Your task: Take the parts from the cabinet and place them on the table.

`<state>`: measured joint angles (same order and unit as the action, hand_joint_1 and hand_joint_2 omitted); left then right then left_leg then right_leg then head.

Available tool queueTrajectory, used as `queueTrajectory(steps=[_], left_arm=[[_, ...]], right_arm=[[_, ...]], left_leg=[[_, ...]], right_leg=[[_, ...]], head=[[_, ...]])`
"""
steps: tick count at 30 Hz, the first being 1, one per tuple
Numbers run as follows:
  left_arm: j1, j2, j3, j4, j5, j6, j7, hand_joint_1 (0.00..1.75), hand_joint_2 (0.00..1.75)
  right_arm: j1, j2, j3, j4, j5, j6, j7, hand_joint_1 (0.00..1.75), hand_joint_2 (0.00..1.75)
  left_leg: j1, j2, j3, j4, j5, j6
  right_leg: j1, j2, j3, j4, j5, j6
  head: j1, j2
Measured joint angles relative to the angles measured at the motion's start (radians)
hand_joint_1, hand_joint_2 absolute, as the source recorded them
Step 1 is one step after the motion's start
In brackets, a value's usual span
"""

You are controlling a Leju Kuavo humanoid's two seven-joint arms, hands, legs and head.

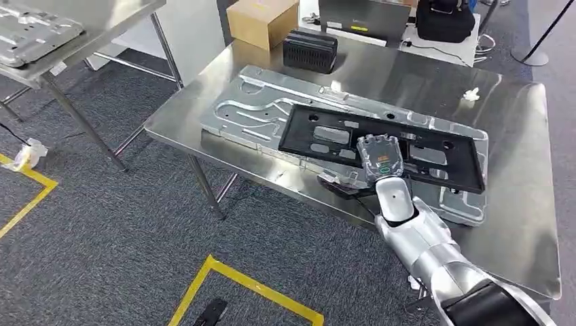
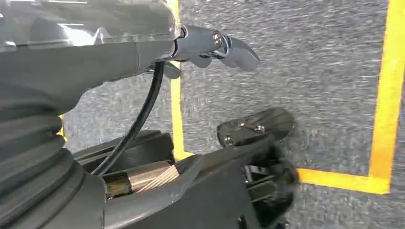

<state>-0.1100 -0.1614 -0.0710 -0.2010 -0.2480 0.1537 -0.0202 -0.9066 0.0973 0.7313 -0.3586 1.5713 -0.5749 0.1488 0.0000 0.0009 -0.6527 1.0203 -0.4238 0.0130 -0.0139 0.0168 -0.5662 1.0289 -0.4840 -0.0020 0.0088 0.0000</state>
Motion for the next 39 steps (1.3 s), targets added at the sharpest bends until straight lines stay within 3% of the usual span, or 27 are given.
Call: queueTrajectory(steps=[1,4,5,8,9,10,11,12,13,14,15,16,18,19,20,21,24,25,26,29,30,31,32,35,36,38,39], left_arm=[[-0.001,-0.001,0.0,0.0,0.0,0.0,-0.001,0.0,1.75],[0.004,-0.002,0.001,0.0,0.0,0.0,-0.001,0.0,1.75],[0.005,-0.002,0.001,0.0,0.0,0.0,-0.002,0.0,1.75],[0.004,-0.003,0.001,0.0,0.0,0.0,-0.002,0.0,1.75],[0.005,-0.002,0.001,0.0,0.0,0.0,-0.002,0.0,1.75],[0.007,-0.002,0.002,0.0,0.0,0.0,-0.002,0.0,1.75],[0.009,-0.003,0.002,0.0,0.0,0.0,-0.002,0.0,1.75],[0.01,-0.004,0.002,0.0,0.0,0.0,-0.002,0.0,1.75],[0.01,-0.005,0.002,0.0,0.0,0.0,-0.002,0.0,1.75],[0.012,-0.007,0.002,0.0,-0.002,0.0,-0.003,0.0,1.75],[0.011,-0.01,0.002,0.0,-0.003,0.0,-0.003,0.0,1.75],[0.007,-0.01,0.002,0.0,-0.003,0.002,-0.003,0.0,1.75],[0.008,-0.013,0.002,0.0,-0.006,0.0,-0.003,0.0,1.75],[0.007,-0.013,0.002,0.0,-0.006,0.001,-0.003,0.0,1.75],[0.008,-0.013,0.002,0.0,-0.006,0.001,-0.003,0.0,1.75],[0.006,-0.013,0.002,0.0,-0.007,0.002,-0.003,0.0,1.75],[0.005,-0.011,0.002,0.0,-0.015,0.002,-0.002,0.0,1.75],[0.007,-0.011,0.002,0.0,-0.015,0.001,-0.001,0.0,1.75],[0.009,-0.01,0.002,0.0,-0.017,0.0,-0.001,0.0,1.75],[0.009,-0.009,0.002,0.0,-0.018,-0.003,0.0,0.0,1.75],[0.011,-0.011,0.002,0.001,-0.018,-0.006,0.0,0.0,1.75],[0.004,-0.009,0.003,0.001,-0.018,-0.006,0.0,0.0,1.75],[0.005,-0.008,0.003,0.001,-0.018,-0.007,0.001,0.0,1.75],[0.008,-0.008,0.003,0.001,-0.024,-0.008,0.001,0.0,1.75],[0.006,-0.008,0.003,0.001,-0.024,-0.007,0.001,0.0,1.75],[0.003,-0.008,0.004,0.001,-0.024,-0.006,0.001,0.0,1.75],[0.003,-0.008,0.005,0.001,-0.024,-0.006,0.001,0.0,1.75]], right_arm=[[-0.003,0.004,0.006,0.0,0.0,0.004,-0.002,1.75,1.75],[-0.006,0.012,0.02,0.0,0.0,0.005,-0.006,1.75,1.75],[-0.009,0.012,0.022,0.0,0.0,0.005,-0.005,1.75,1.75],[-0.015,0.013,0.029,0.0,0.0,0.006,-0.006,1.75,1.75],[-0.013,0.013,0.031,0.0,0.0,0.007,-0.007,1.75,1.75],[-0.01,0.013,0.034,0.0,0.0,0.007,-0.007,1.75,1.75],[-0.009,0.013,0.036,0.0,0.0,0.007,-0.007,1.75,1.75],[-0.009,0.013,0.037,0.0,0.0,0.007,-0.007,1.75,1.75],[-0.01,0.012,0.038,0.0,0.0,0.007,-0.006,1.75,1.75],[-0.01,0.012,0.038,0.0,0.0,0.007,-0.005,1.75,1.75],[-0.012,0.011,0.038,0.0,0.0,0.008,-0.004,1.75,1.75],[-0.013,0.011,0.039,0.0,0.0,0.01,-0.005,1.75,1.75],[-0.011,0.011,0.04,0.0,0.0,0.01,-0.004,1.75,1.75],[-0.011,0.009,0.041,0.0,0.0,0.01,-0.003,1.75,1.75],[-0.012,0.008,0.041,0.0,0.0,0.01,-0.002,1.75,1.75],[-0.016,0.009,0.041,0.0,0.0,0.01,0.001,1.75,1.75],[-0.015,0.01,0.041,0.0,0.0,0.01,0.0,1.75,1.75],[-0.012,0.01,0.041,0.001,0.0,0.011,0.0,1.75,1.75],[-0.011,0.01,0.041,0.001,0.0,0.011,0.0,1.75,1.75],[-0.01,0.01,0.041,0.001,0.0,0.011,0.0,1.75,1.75],[-0.011,0.01,0.041,0.002,0.0,0.011,0.001,1.75,1.75],[-0.012,0.01,0.041,0.002,0.0,0.011,0.001,1.75,1.75],[-0.01,0.009,0.041,0.003,0.0,0.011,0.0,1.75,1.75],[-0.009,0.009,0.041,0.002,0.0,0.009,0.001,1.75,1.75],[-0.012,0.009,0.041,0.002,0.0,0.009,0.001,1.75,1.75],[-0.015,0.009,0.041,0.002,-0.003,0.009,0.001,1.75,1.75],[-0.014,0.009,0.041,0.002,-0.003,0.009,0.001,1.75,1.75]], left_leg=[[0.0,-0.001,0.007,0.006,0.016,0.008],[0.007,-0.005,0.028,-0.011,0.019,0.024],[0.006,-0.005,0.039,-0.019,0.017,0.028],[0.003,-0.005,0.05,-0.019,0.004,0.041],[0.002,-0.006,0.053,-0.018,-0.001,0.043],[0.001,-0.007,0.058,-0.017,-0.007,0.043],[-0.002,-0.01,0.065,-0.015,-0.014,0.042],[-0.004,-0.011,0.074,-0.014,-0.021,0.043],[-0.008,-0.011,0.088,-0.014,-0.03,0.042],[-0.008,-0.01,0.094,-0.016,-0.037,0.041],[-0.011,-0.008,0.099,-0.016,-0.041,0.036],[-0.008,-0.007,0.094,-0.016,-0.044,0.03],[-0.008,-0.006,0.105,-0.005,-0.033,0.018],[-0.013,-0.007,0.107,-0.003,-0.039,0.014],[-0.011,-0.007,0.103,0.02,-0.056,0.012],[-0.009,-0.007,0.081,0.064,-0.077,0.006],[0.01,-0.006,-0.044,0.257,-0.15,-0.019],[0.015,-0.006,-0.07,0.279,-0.146,-0.027],[0.02,-0.006,-0.072,0.253,-0.113,-0.03],[0.036,-0.003,0.0,0.018,0.048,-0.052],[0.025,-0.007,-0.006,0.024,0.017,-0.054],[0.023,-0.003,-0.001,0.016,0.0,-0.024],[0.024,-0.007,-0.006,0.018,0.016,-0.012],[0.024,-0.008,0.013,0.014,0.008,0.009],[0.023,-0.008,0.019,0.014,0.004,0.015],[0.019,-0.008,0.03,0.014,-0.008,0.026],[0.017,-0.008,0.033,0.014,-0.012,0.027]], right_leg=[[0.0,0.0,0.0,-0.007,-0.002,0.009],[0.003,-0.002,0.005,0.004,-0.003,0.02],[0.001,-0.005,-0.008,0.041,-0.01,0.025],[0.0,-0.009,-0.131,0.244,-0.095,0.034],[0.001,-0.01,-0.168,0.292,-0.112,0.034],[0.001,-0.01,-0.187,0.301,-0.1,0.034],[0.002,-0.01,-0.183,0.261,-0.06,0.032],[0.004,-0.011,-0.159,0.191,-0.006,0.024],[0.01,-0.011,-0.12,0.09,0.062,0.012],[0.018,-0.015,-0.095,0.01,0.105,-0.005],[0.022,-0.017,-0.09,0.005,0.074,-0.011],[0.024,-0.015,-0.078,-0.015,0.068,-0.011],[0.027,-0.014,-0.07,-0.026,0.076,-0.022],[0.012,-0.012,-0.052,-0.034,0.078,-0.026],[0.01,-0.014,-0.035,-0.044,0.076,-0.027],[0.008,-0.015,-0.03,-0.045,0.072,-0.031],[0.005,-0.014,-0.017,-0.043,0.055,-0.029],[0.002,-0.013,-0.011,-0.04,0.048,-0.024],[-0.002,-0.011,-0.004,-0.036,0.039,-0.018],[-0.017,-0.011,0.019,-0.015,0.001,0.006],[-0.017,-0.009,0.018,-0.01,-0.003,0.014],[-0.013,-0.008,0.009,-0.007,-0.006,0.021],[-0.008,-0.01,0.009,-0.008,-0.012,0.029],[-0.016,-0.012,0.015,0.007,-0.019,0.042],[-0.016,-0.013,-0.007,0.052,-0.027,0.042],[-0.012,-0.014,-0.101,0.208,-0.083,0.043],[-0.01,-0.014,-0.13,0.251,-0.101,0.042]], head=[[-0.001,0.0],[-0.001,0.0],[0.002,0.0],[0.001,0.0],[0.002,0.0],[0.001,0.0],[0.002,0.0],[0.002,0.0],[0.001,0.0],[0.002,0.0],[-0.002,0.0],[0.002,0.0],[0.0,0.0],[-0.001,0.0],[0.0,0.0],[-0.006,0.0],[-0.008,0.0],[-0.008,0.0],[-0.007,0.0],[-0.008,0.0],[-0.013,0.0],[-0.017,0.0],[-0.011,0.0],[-0.008,0.0],[-0.008,0.0],[-0.008,0.0],[-0.008,0.0]])
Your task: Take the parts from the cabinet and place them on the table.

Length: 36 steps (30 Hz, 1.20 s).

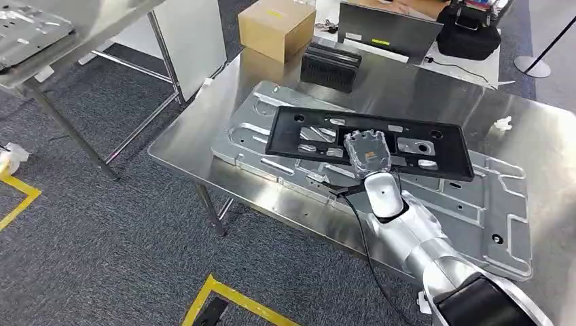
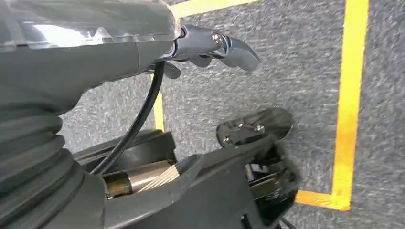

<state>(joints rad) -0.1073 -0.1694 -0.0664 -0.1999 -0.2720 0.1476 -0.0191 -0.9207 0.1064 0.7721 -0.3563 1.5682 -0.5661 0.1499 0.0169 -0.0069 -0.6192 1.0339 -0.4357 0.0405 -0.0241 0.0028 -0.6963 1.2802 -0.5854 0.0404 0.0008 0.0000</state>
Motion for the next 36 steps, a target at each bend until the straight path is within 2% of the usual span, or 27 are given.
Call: queueTrajectory(steps=[2,3,4,6,7,8,9,10,11,12,13,14,15,16,17,18,19,20,21,22,23,24,25,27,34,35,36], left_arm=[[0.0,0.0,0.001,0.0,0.0,0.0,0.0,0.0,1.75],[0.001,0.0,0.001,0.0,0.0,0.0,0.001,0.0,1.75],[0.002,0.0,0.001,0.0,0.0,0.0,0.002,0.0,1.75],[0.001,0.0,0.002,0.0,0.0,0.002,0.003,0.0,1.75],[0.004,-0.006,0.002,0.0,0.0,0.002,0.003,0.0,1.75],[-0.002,-0.005,0.003,0.0,-0.001,0.002,0.004,0.0,1.75],[-0.006,-0.005,0.005,0.0,-0.001,0.003,0.005,0.0,1.75],[-0.006,-0.005,0.005,0.0,-0.002,0.003,0.006,0.0,1.75],[-0.005,-0.006,0.005,0.0,-0.003,0.002,0.006,0.0,1.75],[-0.005,-0.007,0.005,0.0,-0.005,0.002,0.006,0.0,1.75],[-0.005,-0.007,0.005,0.0,-0.005,0.003,0.006,0.0,1.75],[-0.007,-0.007,0.005,0.0,-0.009,0.003,0.006,0.0,1.75],[-0.008,-0.006,0.005,0.0,-0.011,0.005,0.004,0.0,1.75],[-0.007,-0.003,0.006,0.0,-0.015,0.016,-0.001,0.0,1.75],[-0.006,-0.002,0.006,0.0,-0.019,0.023,-0.004,0.0,1.75],[-0.005,-0.001,0.006,0.0,-0.021,0.028,-0.006,0.0,1.75],[-0.004,0.0,0.006,0.0,-0.022,0.03,-0.009,0.0,1.75],[-0.004,0.0,0.007,0.0,-0.022,0.031,-0.009,0.0,1.75],[-0.005,0.002,0.007,0.0,-0.025,0.033,-0.013,0.0,1.75],[-0.004,0.002,0.006,0.0,-0.037,0.04,-0.024,0.0,1.75],[-0.005,0.001,0.005,0.0,-0.051,0.054,-0.036,0.0,1.75],[-0.01,0.002,0.003,0.0,-0.059,0.067,-0.037,0.0,1.75],[-0.008,0.003,0.003,0.0,-0.064,0.074,-0.035,0.0,1.75],[-0.007,0.003,0.003,0.0,-0.066,0.074,-0.033,0.0,1.75],[-0.012,0.003,0.003,0.0,-0.066,0.074,-0.033,0.0,1.75],[-0.015,0.003,0.003,0.0,-0.068,0.074,-0.033,0.0,1.75],[-0.015,0.003,0.003,0.0,-0.07,0.08,-0.035,0.0,1.75]], right_arm=[[0.004,0.0,0.0,0.0,0.0,0.0,0.0,1.75,1.75],[0.005,0.0,0.0,0.0,-0.001,0.0,0.0,1.75,1.75],[0.005,0.0,0.0,0.0,-0.002,0.0,0.001,1.75,1.75],[0.002,-0.001,-0.002,0.0,-0.004,-0.002,0.007,1.75,1.75],[0.001,-0.004,-0.003,0.0,-0.004,-0.002,0.009,1.75,1.75],[-0.004,-0.004,-0.003,0.0,-0.004,-0.004,0.009,1.75,1.75],[-0.005,-0.004,-0.004,0.0,-0.004,-0.005,0.01,1.75,1.75],[-0.005,-0.004,-0.005,-0.001,-0.004,-0.006,0.01,1.75,1.75],[-0.006,-0.004,-0.005,-0.001,-0.004,-0.006,0.01,1.75,1.75],[-0.006,-0.004,-0.006,-0.002,-0.004,-0.006,0.011,1.75,1.75],[-0.007,-0.007,-0.006,-0.001,-0.004,-0.006,0.013,1.75,1.75],[-0.012,-0.006,-0.007,-0.002,-0.004,-0.008,0.015,1.75,1.75],[-0.014,-0.005,-0.008,-0.002,-0.004,-0.008,0.016,1.75,1.75],[-0.012,-0.005,-0.008,-0.002,-0.004,-0.009,0.017,1.75,1.75],[-0.009,-0.005,-0.008,-0.002,-0.004,-0.01,0.017,1.75,1.75],[-0.006,-0.005,-0.009,-0.001,-0.004,-0.01,0.019,1.75,1.75],[-0.003,-0.006,-0.01,-0.001,-0.004,-0.01,0.021,1.75,1.75],[-0.003,-0.006,-0.011,-0.001,-0.004,-0.01,0.021,1.75,1.75],[-0.003,-0.006,-0.013,-0.001,-0.004,-0.011,0.021,1.75,1.75],[-0.003,-0.006,-0.015,-0.001,-0.004,-0.012,0.022,0.0,0.0],[-0.003,-0.008,-0.017,0.0,-0.004,-0.016,0.023,0.0,0.0],[-0.004,-0.009,-0.02,-0.001,-0.004,-0.017,0.023,0.0,0.0],[-0.002,-0.01,-0.023,0.0,-0.004,-0.019,0.022,0.0,0.0],[-0.002,-0.013,-0.026,0.0,-0.004,-0.024,0.022,0.0,0.0],[-0.003,-0.014,-0.03,0.0,-0.003,-0.025,0.022,0.0,0.0],[-0.004,-0.015,-0.031,0.0,-0.003,-0.025,0.022,0.0,0.0],[-0.004,-0.015,-0.031,0.0,-0.003,-0.025,0.023,0.0,0.0]], left_leg=[[-0.006,-0.001,0.011,0.0,-0.01,0.004],[-0.011,-0.003,0.021,0.0,-0.017,0.007],[-0.017,-0.005,0.033,0.0,-0.025,0.009],[-0.028,-0.007,0.061,-0.002,-0.042,0.011],[-0.025,-0.006,0.064,-0.004,-0.049,0.011],[-0.025,-0.007,0.067,-0.008,-0.052,0.006],[-0.019,-0.004,0.065,-0.017,-0.051,-0.001],[-0.019,-0.003,0.075,-0.009,-0.043,-0.006],[-0.019,-0.001,0.084,-0.021,-0.037,-0.012],[-0.025,-0.002,0.079,-0.014,-0.046,-0.014],[-0.024,0.0,0.076,0.013,-0.045,-0.017],[-0.021,0.0,0.038,0.083,-0.059,-0.022],[-0.016,0.0,-0.005,0.151,-0.086,-0.028],[-0.009,0.0,-0.057,0.228,-0.13,-0.04],[-0.004,0.0,-0.088,0.264,-0.146,-0.047],[0.001,0.0,-0.104,0.265,-0.135,-0.054],[0.008,0.001,-0.096,0.219,-0.092,-0.063],[0.014,0.002,-0.075,0.155,-0.042,-0.072],[0.021,0.003,-0.035,0.047,0.031,-0.083],[0.023,0.001,-0.016,-0.002,0.045,-0.09],[0.012,0.002,-0.03,-0.013,0.004,-0.08],[0.012,0.002,-0.028,0.002,0.022,-0.056],[0.013,0.001,-0.03,0.0,0.03,-0.048],[0.014,0.0,-0.029,-0.002,0.035,-0.052],[0.012,-0.002,-0.029,-0.002,0.031,-0.046],[0.01,-0.001,-0.028,-0.002,0.028,-0.038],[0.009,-0.001,-0.028,-0.002,0.028,-0.037]], right_leg=[[0.003,0.0,-0.049,0.059,-0.017,-0.005],[0.006,0.0,-0.06,0.047,0.003,-0.011],[0.013,0.0,-0.049,-0.007,0.048,-0.022],[0.031,0.001,0.009,-0.182,0.175,-0.057],[0.042,-0.001,0.025,-0.225,0.195,-0.081],[0.046,-0.003,0.025,-0.247,0.181,-0.083],[0.049,-0.004,0.033,-0.249,0.187,-0.082],[0.057,-0.002,0.036,-0.27,0.194,-0.091],[0.056,-0.003,0.048,-0.276,0.193,-0.097],[0.036,-0.003,0.075,-0.296,0.199,-0.094],[0.037,-0.003,0.088,-0.306,0.198,-0.093],[0.032,-0.005,0.097,-0.309,0.195,-0.097],[0.029,-0.004,0.101,-0.309,0.191,-0.096],[0.026,-0.003,0.107,-0.309,0.185,-0.093],[0.024,-0.002,0.109,-0.307,0.18,-0.09],[0.019,-0.001,0.113,-0.304,0.174,-0.083],[0.014,-0.001,0.119,-0.299,0.165,-0.076],[0.009,0.0,0.123,-0.291,0.157,-0.068],[0.002,0.0,0.126,-0.278,0.143,-0.058],[0.0,0.0,0.124,-0.266,0.132,-0.047],[0.002,0.002,0.116,-0.254,0.129,-0.041],[0.008,0.003,0.105,-0.254,0.127,-0.035],[0.01,0.001,0.106,-0.253,0.123,-0.03],[0.008,0.002,0.107,-0.251,0.124,-0.052],[0.008,0.0,0.115,-0.263,0.124,-0.053],[0.008,-0.001,0.117,-0.269,0.126,-0.05],[0.008,-0.001,0.117,-0.269,0.126,-0.049]], head=[[0.0,0.0],[0.0,0.0],[0.0,0.0],[0.0,0.0],[-0.004,0.0],[-0.013,0.0],[-0.011,0.0],[-0.012,0.0],[-0.012,0.0],[-0.01,0.0],[-0.01,0.0],[-0.015,0.0],[-0.014,0.0],[-0.015,0.0],[-0.014,0.0],[-0.015,0.0],[-0.014,0.0],[-0.015,0.0],[-0.015,0.0],[-0.014,0.0],[-0.022,0.0],[-0.021,0.0],[-0.017,0.0],[-0.016,0.0],[-0.016,0.0],[-0.016,0.0],[-0.016,0.0]])
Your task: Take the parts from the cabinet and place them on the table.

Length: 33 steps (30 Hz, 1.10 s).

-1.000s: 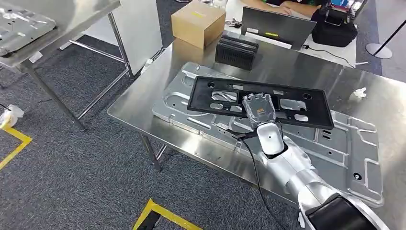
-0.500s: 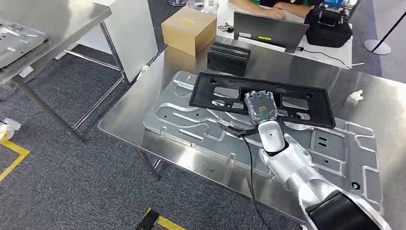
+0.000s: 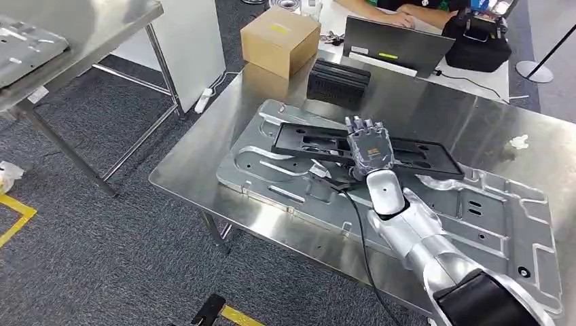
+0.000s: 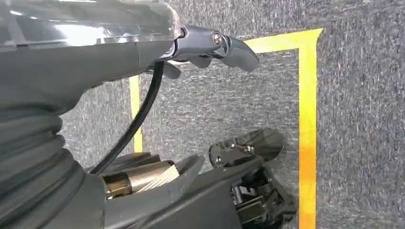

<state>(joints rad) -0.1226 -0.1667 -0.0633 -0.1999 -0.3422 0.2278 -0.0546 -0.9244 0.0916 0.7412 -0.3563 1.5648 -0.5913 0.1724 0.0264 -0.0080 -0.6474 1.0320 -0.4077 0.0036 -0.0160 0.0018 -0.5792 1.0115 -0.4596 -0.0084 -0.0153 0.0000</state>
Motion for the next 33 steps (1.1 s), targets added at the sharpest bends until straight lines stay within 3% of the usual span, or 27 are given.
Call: queueTrajectory(steps=[4,5,14,19,33], left_arm=[[-0.003,0.0,0.0,0.0,0.008,0.009,-0.014,0.0,1.75],[-0.004,0.0,0.0,0.0,0.008,0.001,-0.014,0.0,0.0],[0.0,0.0,0.0,0.0,0.005,-0.03,-0.003,0.0,0.0],[0.001,0.0,0.001,0.0,-0.003,-0.034,-0.006,0.0,0.0],[0.001,0.0,0.01,0.0,-0.007,-0.045,-0.022,0.0,0.0]], right_arm=[[0.0,-0.001,-0.002,0.0,0.0,0.0,0.0,0.0,0.0],[0.0,-0.001,-0.003,0.0,0.0,0.0,0.0,0.0,0.0],[-0.005,-0.009,-0.006,0.0,0.0,0.006,0.0,0.0,0.0],[-0.059,-0.031,-0.023,-0.002,-0.011,-0.013,0.023,0.0,0.0],[-0.103,-0.055,-0.05,-0.005,0.0,-0.013,-0.001,0.0,0.0]], left_leg=[[-0.002,0.0,0.0,0.001,0.0,0.001],[-0.002,0.0,0.0,0.001,0.001,0.001],[-0.001,0.0,0.001,0.0,0.003,-0.001],[-0.001,0.0,0.001,0.0,0.004,-0.002],[-0.001,0.001,0.001,0.0,0.005,-0.004]], right_leg=[[-0.004,0.0,0.0,-0.002,0.001,0.035],[-0.004,0.0,0.0,-0.002,0.001,0.037],[0.001,0.0,-0.004,0.005,0.001,0.037],[0.001,0.001,-0.007,0.009,0.0,0.036],[0.001,0.001,-0.008,0.012,-0.001,0.034]], head=[[0.0,0.0],[0.0,0.0],[0.0,0.0],[0.0,0.0],[0.0,0.0]])
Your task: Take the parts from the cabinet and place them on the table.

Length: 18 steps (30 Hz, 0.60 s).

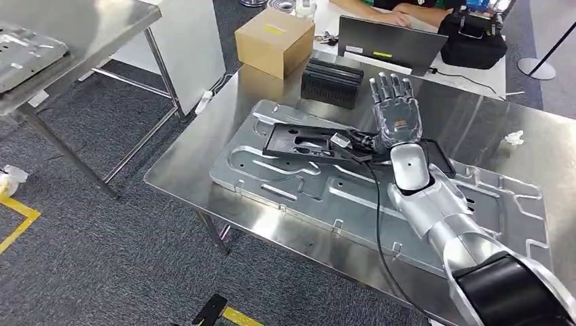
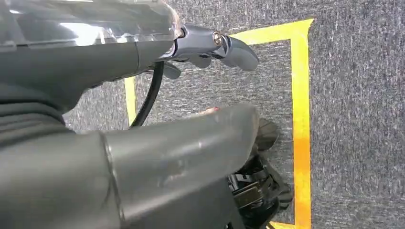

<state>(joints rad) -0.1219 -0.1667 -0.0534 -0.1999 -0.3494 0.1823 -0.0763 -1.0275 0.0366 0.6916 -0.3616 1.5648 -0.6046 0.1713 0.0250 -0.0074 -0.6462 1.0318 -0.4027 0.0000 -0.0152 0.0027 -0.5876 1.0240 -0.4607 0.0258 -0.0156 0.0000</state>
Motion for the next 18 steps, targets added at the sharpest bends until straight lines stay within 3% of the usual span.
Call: queueTrajectory(steps=[12,15,18], left_arm=[[0.0,0.0,0.01,0.0,-0.003,-0.024,-0.008,0.0,0.0],[0.0,0.0,0.011,0.0,-0.003,-0.024,-0.008,0.0,0.0],[0.001,0.0,0.012,0.0,-0.003,-0.024,-0.008,0.0,0.0]], right_arm=[[0.058,0.0,0.0,-0.006,-0.004,0.009,0.004,0.0,0.0],[0.068,0.001,0.0,-0.006,-0.004,0.008,0.004,0.0,0.0],[0.071,0.004,0.0,-0.006,-0.004,0.008,0.004,0.0,0.0]], left_leg=[[-0.005,-0.001,-0.001,0.002,-0.002,0.003],[-0.008,-0.001,-0.002,0.004,-0.005,0.008],[-0.012,-0.001,0.0,0.004,-0.004,0.018]], right_leg=[[-0.005,-0.001,0.0,-0.001,0.0,0.001],[-0.008,-0.001,0.001,-0.002,-0.001,0.005],[-0.012,-0.001,0.006,-0.009,0.003,0.016]], head=[[0.0,0.0],[0.0,0.0],[0.0,0.0]])
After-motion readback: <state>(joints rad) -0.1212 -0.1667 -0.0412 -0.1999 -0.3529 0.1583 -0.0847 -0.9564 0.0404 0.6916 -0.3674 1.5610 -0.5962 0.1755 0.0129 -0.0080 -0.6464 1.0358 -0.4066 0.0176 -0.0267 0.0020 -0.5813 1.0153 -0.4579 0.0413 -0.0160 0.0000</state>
